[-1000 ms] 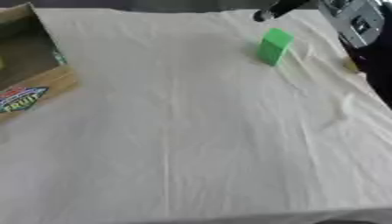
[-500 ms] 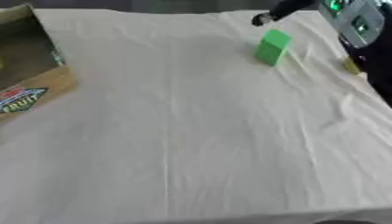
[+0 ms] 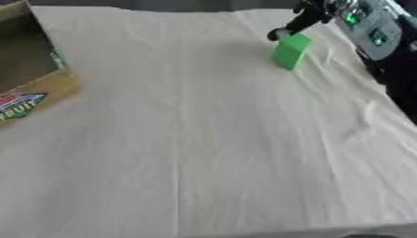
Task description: Pick up the objects with one hand, pass them to the other hand, and then place them into the box on the other side of the table.
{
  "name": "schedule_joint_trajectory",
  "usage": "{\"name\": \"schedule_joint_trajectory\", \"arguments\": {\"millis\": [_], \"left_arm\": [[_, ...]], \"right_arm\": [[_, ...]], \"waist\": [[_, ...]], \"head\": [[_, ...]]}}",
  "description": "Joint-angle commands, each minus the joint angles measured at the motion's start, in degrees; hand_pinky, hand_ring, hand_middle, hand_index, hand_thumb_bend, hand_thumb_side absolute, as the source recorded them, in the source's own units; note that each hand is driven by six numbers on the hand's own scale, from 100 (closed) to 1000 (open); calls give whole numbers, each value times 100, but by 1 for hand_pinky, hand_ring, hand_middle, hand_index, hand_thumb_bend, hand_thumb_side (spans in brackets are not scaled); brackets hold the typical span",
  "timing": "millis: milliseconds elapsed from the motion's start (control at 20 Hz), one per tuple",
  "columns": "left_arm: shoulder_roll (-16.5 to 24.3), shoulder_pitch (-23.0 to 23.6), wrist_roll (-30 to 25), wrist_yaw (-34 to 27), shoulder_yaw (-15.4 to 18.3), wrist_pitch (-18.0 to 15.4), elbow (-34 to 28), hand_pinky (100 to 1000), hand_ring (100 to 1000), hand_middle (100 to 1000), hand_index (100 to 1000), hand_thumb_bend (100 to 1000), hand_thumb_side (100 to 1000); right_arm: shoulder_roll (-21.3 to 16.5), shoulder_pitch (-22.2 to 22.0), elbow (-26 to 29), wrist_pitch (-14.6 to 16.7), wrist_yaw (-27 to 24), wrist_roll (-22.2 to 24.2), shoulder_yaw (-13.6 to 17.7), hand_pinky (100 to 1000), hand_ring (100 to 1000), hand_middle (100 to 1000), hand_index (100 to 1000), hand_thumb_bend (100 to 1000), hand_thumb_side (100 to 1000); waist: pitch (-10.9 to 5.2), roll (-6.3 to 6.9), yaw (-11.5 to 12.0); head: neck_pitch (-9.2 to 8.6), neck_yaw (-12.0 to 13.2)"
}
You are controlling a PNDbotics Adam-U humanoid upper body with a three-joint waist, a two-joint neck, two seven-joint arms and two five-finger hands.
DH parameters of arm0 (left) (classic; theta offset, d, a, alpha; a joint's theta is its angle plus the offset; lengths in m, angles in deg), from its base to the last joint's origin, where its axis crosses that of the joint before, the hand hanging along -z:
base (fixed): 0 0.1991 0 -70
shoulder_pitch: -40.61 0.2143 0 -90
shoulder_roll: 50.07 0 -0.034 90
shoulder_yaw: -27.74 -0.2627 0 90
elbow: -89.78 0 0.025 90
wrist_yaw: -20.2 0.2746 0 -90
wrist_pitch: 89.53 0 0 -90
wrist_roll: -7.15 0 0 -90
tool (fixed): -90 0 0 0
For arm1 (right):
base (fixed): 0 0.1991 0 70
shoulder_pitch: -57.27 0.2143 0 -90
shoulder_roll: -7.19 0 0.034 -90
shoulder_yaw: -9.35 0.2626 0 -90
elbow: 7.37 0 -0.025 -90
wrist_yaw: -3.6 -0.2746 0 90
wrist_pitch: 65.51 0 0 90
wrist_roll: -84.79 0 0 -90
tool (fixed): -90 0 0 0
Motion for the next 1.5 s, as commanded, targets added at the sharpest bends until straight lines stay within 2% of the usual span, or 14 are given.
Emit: {"name": "schedule_joint_trajectory", "arguments": {"millis": [50,1000,1500], "left_arm": [[234,-100,6,7,74,6,-103,606,742,676,818,100,703],[229,-64,53,-66,98,9,-78,609,743,677,819,100,715],[221,-68,64,-97,108,11,-100,611,744,679,821,100,719]], "right_arm": [[-211,85,-7,-1228,-62,1136,91,904,880,818,858,622,390],[-371,20,-242,-1311,226,871,319,902,885,825,864,627,356],[-408,-53,-325,-1265,90,796,426,899,882,823,862,616,341]], "waist": [[-69,23,13],[68,30,30],[165,38,90]], "head": [[-90,-28],[-125,-54],[-187,-92]]}}
